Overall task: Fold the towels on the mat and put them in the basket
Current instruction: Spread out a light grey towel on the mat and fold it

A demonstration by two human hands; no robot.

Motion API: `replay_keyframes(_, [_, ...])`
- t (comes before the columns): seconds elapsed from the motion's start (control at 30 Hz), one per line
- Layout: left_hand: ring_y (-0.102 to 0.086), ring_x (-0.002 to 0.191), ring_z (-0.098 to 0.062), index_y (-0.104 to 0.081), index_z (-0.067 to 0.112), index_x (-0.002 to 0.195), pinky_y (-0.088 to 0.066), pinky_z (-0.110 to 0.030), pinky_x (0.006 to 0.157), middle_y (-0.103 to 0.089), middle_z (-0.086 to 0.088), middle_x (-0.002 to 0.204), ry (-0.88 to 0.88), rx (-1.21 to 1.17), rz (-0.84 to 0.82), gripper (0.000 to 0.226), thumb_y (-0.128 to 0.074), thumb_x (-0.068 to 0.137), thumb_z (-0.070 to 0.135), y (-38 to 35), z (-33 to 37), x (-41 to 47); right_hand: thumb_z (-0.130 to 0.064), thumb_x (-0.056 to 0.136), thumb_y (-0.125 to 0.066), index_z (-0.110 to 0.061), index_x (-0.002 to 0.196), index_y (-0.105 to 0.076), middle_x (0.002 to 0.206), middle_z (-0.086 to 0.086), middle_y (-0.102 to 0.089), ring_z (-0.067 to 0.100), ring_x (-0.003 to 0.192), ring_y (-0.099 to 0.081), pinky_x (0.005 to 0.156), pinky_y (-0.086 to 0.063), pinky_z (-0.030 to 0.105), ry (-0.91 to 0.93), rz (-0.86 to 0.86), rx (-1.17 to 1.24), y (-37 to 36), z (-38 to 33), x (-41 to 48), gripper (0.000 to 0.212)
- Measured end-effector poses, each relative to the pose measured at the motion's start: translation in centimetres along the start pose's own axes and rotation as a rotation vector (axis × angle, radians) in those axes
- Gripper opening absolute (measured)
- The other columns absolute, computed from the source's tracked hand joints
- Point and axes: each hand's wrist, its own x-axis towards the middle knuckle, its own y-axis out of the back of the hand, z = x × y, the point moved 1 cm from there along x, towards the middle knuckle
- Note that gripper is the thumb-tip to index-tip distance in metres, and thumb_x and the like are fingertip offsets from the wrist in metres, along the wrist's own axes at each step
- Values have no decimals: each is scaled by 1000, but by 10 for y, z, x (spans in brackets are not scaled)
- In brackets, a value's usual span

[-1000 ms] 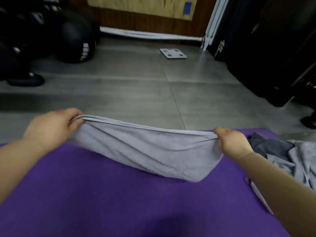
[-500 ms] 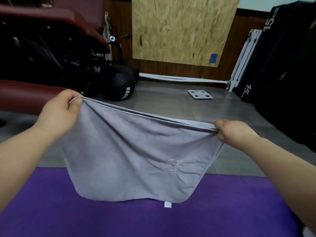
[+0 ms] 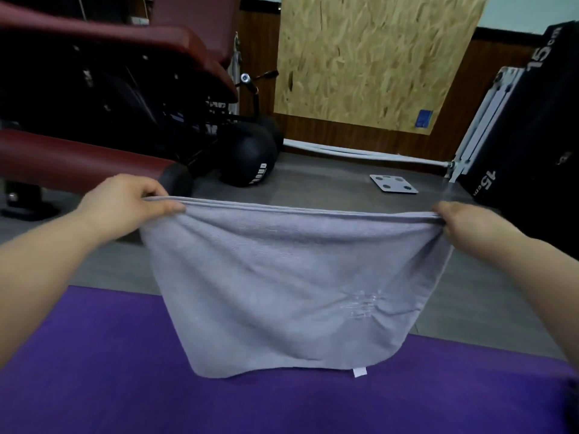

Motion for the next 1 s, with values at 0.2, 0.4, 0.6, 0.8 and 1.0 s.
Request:
replay_keyframes(0.2, [-55,52,12,-69,43,60,-40,2,56,-66,20,56,-27,-327,-228,10,-79,62,43,23,-4,-3,9,82,-48,1,109,-61,108,23,-63,38,100,-57,75,-36,33,-13,221,252,12,13,-27,32])
replay_keyframes(0.4, [-60,70,-18,-72,37,59,-47,-29,74,-69,10,59,54,-299,-344,43,-76,26,63,28,-13,-2,10,76,-52,-6,82,-68,78,17,-68,6,58,-60,56,-44,15,88,-30,270,17,20,-21,24])
replay_keyframes(0.6, [-48,33,4,-74,24,58,-33,-7,32,-64,5,53,205,-530,-510,37,-83,40,56,4,-35,-10,14,77,-52,-16,62,-69,51,1,-63,7,45,-56,43,-45,12,7,-276,445,13,17,-25,38])
replay_keyframes(0.8, [-59,44,2,-58,10,75,-51,-9,49,-62,12,45,317,-725,-217,18,-52,89,0,-42,-36,13,-1,85,-50,2,107,-62,96,19,-62,31,94,-58,80,-45,35,-89,-71,187,-16,-13,14,25])
replay_keyframes(1.0, [-63,54,4,-72,31,52,-52,-8,60,-65,16,52,135,-849,-49,56,-46,92,2,-34,-19,26,3,85,-47,0,112,-54,108,28,-58,43,101,-54,87,-44,50,-62,343,310,6,-4,9,28])
